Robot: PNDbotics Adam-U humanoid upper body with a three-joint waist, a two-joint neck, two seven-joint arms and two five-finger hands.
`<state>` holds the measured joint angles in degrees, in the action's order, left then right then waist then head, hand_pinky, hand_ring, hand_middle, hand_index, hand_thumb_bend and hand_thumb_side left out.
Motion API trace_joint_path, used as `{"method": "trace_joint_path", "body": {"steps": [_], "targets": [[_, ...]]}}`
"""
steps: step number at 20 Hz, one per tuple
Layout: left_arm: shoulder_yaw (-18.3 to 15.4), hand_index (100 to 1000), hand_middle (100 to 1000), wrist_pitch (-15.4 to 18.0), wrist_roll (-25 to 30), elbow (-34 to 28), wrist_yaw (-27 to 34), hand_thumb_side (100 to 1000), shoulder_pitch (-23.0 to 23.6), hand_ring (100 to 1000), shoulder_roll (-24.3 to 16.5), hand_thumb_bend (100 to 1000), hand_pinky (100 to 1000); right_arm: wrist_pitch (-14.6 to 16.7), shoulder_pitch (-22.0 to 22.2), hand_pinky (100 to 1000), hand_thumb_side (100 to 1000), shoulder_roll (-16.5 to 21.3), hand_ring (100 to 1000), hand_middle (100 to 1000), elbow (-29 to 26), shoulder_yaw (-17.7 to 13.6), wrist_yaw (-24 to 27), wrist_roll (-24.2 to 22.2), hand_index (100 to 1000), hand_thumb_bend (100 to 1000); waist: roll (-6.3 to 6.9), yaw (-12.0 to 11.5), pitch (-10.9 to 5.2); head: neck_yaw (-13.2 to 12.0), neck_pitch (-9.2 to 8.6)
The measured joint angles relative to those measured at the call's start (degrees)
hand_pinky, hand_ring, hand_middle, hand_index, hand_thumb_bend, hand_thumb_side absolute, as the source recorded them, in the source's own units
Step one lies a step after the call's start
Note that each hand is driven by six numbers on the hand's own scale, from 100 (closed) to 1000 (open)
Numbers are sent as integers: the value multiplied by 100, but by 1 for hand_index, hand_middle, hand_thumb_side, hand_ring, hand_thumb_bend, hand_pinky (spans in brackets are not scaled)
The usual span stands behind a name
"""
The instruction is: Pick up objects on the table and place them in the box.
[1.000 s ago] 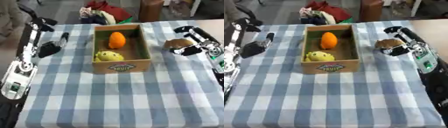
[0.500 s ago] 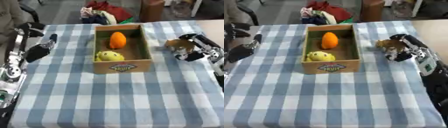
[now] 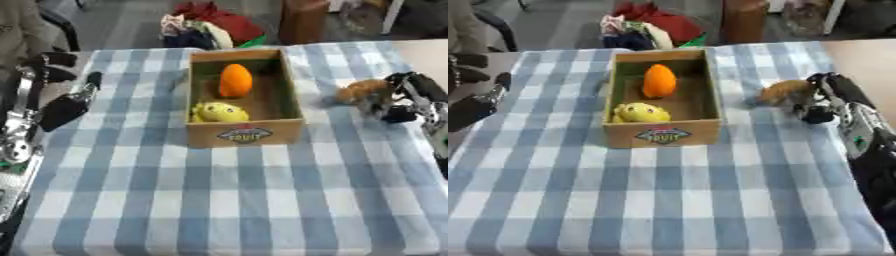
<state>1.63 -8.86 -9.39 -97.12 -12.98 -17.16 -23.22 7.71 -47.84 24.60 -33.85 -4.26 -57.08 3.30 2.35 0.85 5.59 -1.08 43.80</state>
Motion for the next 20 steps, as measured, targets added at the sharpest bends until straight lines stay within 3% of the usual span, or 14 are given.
{"method": "trace_joint_path", "body": {"steps": [3,6,20], "targets": [[0,710,633,1,-1,23,11,228,5,622,3,366,762,-36,0,435,100,0,422,274,-2,-2,-8,190,452,117,0,1,0,2,0],[0,710,633,3,-3,31,27,229,11,622,5,365,762,-40,0,403,100,-6,382,222,-10,0,31,319,401,100,0,-3,0,13,0],[0,710,633,5,-3,36,79,231,35,622,8,361,763,83,28,360,100,-21,353,168,-322,59,541,439,356,100,-4,-5,3,17,0]]}}
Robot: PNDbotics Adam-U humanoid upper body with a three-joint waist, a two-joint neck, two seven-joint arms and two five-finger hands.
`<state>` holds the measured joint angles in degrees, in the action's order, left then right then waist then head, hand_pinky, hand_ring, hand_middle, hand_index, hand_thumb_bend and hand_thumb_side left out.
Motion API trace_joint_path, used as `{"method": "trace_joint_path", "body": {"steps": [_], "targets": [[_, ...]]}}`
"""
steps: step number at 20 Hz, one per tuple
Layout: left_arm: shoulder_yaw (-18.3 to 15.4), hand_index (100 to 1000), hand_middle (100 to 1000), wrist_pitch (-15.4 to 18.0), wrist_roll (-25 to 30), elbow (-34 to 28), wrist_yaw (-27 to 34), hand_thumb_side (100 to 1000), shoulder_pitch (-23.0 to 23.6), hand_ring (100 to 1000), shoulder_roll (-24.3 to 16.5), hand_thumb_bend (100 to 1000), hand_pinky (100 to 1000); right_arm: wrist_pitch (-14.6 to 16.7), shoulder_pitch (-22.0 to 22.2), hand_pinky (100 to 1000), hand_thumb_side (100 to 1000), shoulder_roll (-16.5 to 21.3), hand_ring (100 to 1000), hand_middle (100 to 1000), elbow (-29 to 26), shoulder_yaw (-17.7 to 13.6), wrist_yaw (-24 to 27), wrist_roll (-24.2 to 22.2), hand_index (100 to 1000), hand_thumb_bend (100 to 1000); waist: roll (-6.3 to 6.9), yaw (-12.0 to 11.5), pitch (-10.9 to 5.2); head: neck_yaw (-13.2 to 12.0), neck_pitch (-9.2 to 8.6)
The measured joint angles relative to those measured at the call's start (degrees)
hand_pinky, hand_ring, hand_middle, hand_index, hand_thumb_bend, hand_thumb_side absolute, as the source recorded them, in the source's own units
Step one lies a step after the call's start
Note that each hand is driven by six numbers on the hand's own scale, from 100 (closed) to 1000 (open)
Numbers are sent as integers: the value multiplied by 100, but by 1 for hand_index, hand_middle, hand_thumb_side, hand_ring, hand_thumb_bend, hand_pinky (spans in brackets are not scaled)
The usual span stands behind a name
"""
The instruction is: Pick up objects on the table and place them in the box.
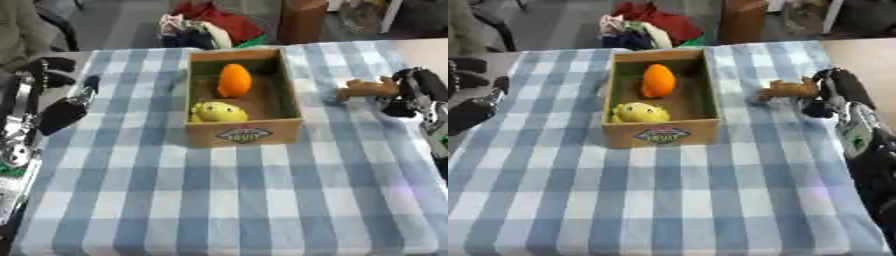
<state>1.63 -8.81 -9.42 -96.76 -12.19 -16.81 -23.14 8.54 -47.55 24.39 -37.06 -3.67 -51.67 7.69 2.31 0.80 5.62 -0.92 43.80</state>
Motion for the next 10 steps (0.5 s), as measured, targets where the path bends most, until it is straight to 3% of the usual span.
{"method": "trace_joint_path", "body": {"steps": [10], "targets": [[1,711,634,1,7,31,2,233,12,622,3,359,763,233,-176,356,100,-128,355,164,-1015,346,697,-537,356,100,-2,-12,0,15,0]]}}
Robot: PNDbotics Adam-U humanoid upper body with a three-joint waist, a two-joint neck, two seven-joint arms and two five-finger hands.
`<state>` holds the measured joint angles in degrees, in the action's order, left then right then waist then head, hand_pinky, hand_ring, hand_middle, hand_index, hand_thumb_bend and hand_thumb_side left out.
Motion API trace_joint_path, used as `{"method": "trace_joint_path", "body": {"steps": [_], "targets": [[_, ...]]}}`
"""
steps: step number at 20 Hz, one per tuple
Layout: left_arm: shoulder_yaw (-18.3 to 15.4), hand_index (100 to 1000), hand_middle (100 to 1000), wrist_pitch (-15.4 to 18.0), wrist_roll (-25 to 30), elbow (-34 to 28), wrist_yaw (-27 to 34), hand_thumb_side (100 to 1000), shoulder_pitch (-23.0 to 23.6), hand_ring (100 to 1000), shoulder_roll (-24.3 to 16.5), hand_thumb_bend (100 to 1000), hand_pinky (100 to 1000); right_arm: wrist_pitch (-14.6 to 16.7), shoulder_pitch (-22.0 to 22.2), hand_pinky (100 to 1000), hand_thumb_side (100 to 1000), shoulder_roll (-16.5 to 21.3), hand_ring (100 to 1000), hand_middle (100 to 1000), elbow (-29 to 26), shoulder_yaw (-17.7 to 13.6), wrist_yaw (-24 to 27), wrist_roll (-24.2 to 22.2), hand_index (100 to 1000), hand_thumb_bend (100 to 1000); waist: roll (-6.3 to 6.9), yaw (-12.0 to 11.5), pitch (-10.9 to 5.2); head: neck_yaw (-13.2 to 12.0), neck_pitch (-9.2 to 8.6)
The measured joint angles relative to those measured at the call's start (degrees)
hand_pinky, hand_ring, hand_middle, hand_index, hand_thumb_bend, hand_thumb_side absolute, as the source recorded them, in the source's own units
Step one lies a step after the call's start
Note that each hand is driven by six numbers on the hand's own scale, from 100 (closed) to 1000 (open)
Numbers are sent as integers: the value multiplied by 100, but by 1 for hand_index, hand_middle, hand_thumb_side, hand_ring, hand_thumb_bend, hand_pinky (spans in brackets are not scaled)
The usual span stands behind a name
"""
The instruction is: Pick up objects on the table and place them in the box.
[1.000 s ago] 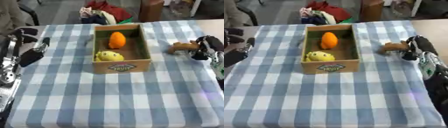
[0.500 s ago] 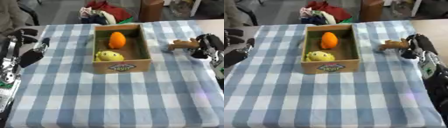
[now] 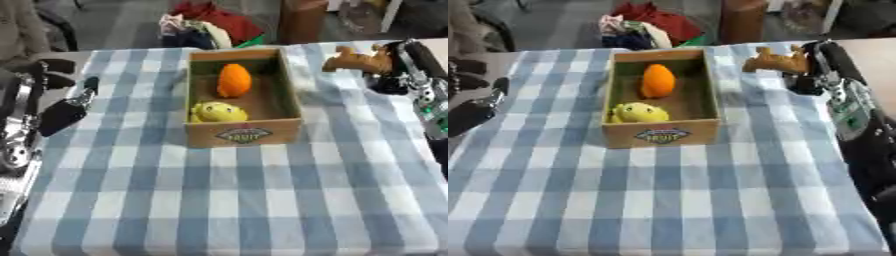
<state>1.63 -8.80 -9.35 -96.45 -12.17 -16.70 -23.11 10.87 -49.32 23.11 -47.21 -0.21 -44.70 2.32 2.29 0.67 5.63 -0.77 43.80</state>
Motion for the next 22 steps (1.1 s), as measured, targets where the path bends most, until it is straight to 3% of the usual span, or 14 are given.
{"method": "trace_joint_path", "body": {"steps": [10,16,22], "targets": [[27,711,634,18,31,0,1,234,-1,622,44,335,764,201,-459,371,100,-531,360,169,-327,310,179,-441,360,100,-30,-83,-9,93,-1],[36,711,634,33,61,0,1,235,-3,622,59,333,764,348,-623,386,100,-959,370,179,-97,378,-119,-580,368,100,-35,-193,-31,161,-2],[69,710,634,48,97,1,8,236,-20,622,107,334,765,528,-647,434,100,-1401,431,253,275,393,-632,-736,442,100,-29,-263,-27,253,-6]]}}
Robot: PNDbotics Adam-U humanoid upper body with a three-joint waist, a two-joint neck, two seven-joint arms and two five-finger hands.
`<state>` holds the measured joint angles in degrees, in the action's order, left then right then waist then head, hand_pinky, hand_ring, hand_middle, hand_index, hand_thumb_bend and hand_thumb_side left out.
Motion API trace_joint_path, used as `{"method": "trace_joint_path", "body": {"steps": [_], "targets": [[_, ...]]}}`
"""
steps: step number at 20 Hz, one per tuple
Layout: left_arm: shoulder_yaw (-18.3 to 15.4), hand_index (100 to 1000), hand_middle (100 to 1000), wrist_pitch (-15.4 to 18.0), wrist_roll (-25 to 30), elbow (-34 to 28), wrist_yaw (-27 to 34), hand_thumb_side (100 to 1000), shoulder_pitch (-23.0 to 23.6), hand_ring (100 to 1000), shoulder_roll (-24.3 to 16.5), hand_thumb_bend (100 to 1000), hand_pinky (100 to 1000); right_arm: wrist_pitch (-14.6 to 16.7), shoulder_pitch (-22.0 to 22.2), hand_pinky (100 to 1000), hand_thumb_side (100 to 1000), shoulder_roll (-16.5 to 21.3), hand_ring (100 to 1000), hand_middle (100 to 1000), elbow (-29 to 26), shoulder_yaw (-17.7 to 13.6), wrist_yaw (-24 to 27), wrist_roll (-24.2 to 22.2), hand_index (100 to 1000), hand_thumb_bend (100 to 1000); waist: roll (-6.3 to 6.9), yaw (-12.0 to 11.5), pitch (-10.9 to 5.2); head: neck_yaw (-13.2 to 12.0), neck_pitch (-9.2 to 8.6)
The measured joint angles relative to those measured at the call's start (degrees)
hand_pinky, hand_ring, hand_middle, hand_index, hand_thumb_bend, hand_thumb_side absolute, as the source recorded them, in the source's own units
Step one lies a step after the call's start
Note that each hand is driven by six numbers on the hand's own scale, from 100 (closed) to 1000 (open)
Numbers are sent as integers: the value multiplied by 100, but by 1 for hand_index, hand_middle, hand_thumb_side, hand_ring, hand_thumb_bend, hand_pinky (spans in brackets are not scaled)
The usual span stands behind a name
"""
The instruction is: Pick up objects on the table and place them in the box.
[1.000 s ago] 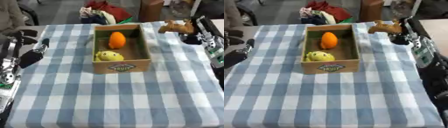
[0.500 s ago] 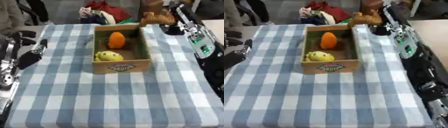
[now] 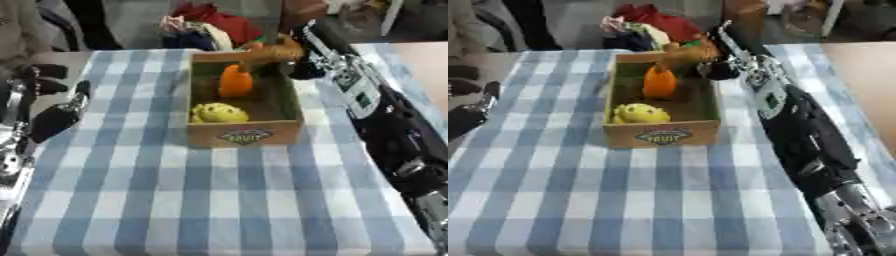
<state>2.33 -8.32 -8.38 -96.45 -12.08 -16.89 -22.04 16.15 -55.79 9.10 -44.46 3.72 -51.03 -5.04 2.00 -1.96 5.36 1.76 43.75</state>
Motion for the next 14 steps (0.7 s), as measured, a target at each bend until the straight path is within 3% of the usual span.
{"method": "trace_joint_path", "body": {"steps": [2,8,11,14], "targets": [[2,710,634,3,8,1,0,237,-23,622,37,333,766,75,-1,478,114,-140,485,328,108,8,-191,-99,523,211,2,-19,8,28,-4],[32,710,634,20,33,35,0,239,-27,622,62,331,769,461,-14,574,298,-337,636,565,190,49,-648,-562,799,505,-6,-35,12,95,-43],[34,706,634,22,35,42,0,239,-27,622,88,329,769,557,-20,690,345,-338,809,749,137,55,-786,-649,871,534,-31,-35,15,97,-46],[34,701,635,22,35,68,1,240,-27,623,88,327,771,594,-31,790,340,-334,898,829,75,56,-920,-614,906,555,-38,-34,20,97,-47]]}}
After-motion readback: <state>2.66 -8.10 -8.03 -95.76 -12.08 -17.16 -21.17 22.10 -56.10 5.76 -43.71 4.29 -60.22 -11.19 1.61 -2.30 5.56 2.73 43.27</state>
